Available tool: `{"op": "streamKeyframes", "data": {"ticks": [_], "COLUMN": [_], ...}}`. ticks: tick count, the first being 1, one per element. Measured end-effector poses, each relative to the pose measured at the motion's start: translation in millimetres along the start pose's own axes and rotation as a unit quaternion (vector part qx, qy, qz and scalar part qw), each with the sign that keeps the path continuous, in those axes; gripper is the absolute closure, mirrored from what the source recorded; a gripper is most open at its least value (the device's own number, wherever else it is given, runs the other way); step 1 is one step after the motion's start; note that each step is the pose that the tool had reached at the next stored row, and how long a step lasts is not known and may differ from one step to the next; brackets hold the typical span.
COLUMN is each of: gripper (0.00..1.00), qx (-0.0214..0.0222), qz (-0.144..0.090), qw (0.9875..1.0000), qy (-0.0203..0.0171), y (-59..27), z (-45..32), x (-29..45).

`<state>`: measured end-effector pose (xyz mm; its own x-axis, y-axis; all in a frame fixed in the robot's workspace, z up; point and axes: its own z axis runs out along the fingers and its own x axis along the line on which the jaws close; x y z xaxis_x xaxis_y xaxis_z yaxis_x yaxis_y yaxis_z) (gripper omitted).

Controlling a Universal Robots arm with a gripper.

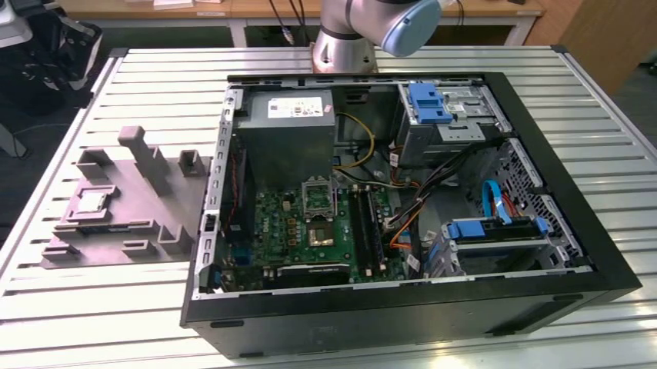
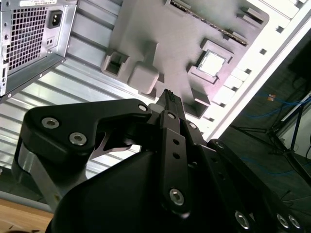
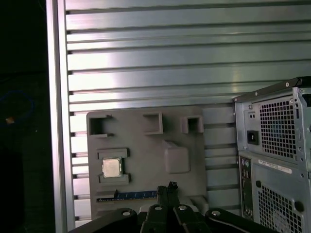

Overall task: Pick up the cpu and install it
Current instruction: 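Reach for the cpu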

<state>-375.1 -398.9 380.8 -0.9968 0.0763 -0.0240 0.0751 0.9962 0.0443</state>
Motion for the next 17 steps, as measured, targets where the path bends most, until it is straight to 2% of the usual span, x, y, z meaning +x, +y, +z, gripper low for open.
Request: {"op": "streamKeyframes", "data": {"ticks": [13, 17], "gripper": [0.89, 0.89], "qx": [0.0, 0.0], "qz": [0.0, 0.0], "qw": [1.0, 1.0], "qy": [0.0, 0.0], "y": [-1.2, -1.7], "z": [-0.3, -0.6], "x": [15.3, 22.8]}}
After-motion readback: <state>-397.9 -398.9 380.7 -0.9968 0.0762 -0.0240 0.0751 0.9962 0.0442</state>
